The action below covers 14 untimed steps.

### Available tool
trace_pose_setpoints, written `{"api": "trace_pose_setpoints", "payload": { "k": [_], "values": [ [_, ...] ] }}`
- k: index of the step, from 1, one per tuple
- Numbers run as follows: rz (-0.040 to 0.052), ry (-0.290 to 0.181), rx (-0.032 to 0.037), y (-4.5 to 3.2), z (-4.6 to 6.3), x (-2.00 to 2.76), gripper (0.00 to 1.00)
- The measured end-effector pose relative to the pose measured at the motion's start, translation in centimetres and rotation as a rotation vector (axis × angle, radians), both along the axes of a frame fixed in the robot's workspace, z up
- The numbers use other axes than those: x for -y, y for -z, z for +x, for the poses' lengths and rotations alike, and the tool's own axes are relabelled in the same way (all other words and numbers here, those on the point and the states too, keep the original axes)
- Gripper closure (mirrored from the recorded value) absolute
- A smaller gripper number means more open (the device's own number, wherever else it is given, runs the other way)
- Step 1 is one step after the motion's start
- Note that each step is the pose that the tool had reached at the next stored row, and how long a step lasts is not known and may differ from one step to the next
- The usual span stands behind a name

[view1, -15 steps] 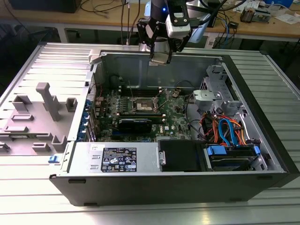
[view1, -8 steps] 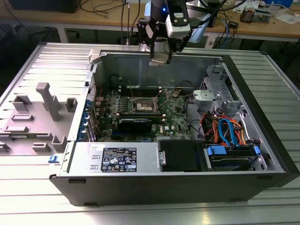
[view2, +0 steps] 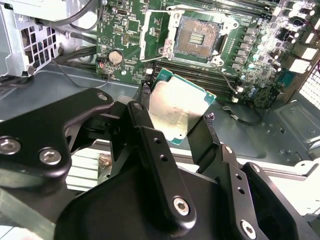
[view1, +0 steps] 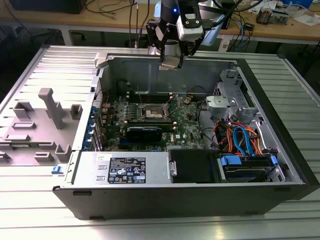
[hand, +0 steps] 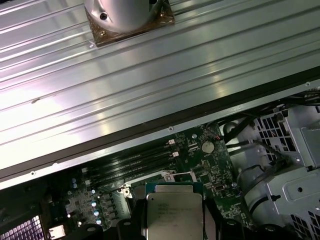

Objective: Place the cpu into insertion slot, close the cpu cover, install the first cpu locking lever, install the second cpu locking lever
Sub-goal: 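Place the cpu into insertion slot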

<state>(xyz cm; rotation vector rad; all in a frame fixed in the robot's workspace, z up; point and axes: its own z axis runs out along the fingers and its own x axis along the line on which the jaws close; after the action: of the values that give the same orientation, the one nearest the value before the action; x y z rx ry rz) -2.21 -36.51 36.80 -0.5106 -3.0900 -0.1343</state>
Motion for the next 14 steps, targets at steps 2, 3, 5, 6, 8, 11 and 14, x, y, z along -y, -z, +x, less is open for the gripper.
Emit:
{"api": "trace_pose_setpoints", "payload": {
  "k": [2,3,5,6,8,11,14],
  "values": [
    [0.0001,0.019,-0.0007,0.02,0.0,0.01,0.46],
    [0.0,0.028,-0.0014,0.03,0.0,0.01,0.46],
    [0.0,0.049,-0.0027,0.05,0.0,0.01,0.46],
    [-0.0001,0.059,-0.0033,0.06,0.0,0.01,0.46],
    [0.0,0.08,-0.0044,0.09,0.0,0.02,0.46],
    [-0.0001,0.113,-0.0068,0.12,0.0,0.02,0.46],
    [0.0,0.115,-0.0068,0.13,0.0,0.02,0.46]
  ]
}}
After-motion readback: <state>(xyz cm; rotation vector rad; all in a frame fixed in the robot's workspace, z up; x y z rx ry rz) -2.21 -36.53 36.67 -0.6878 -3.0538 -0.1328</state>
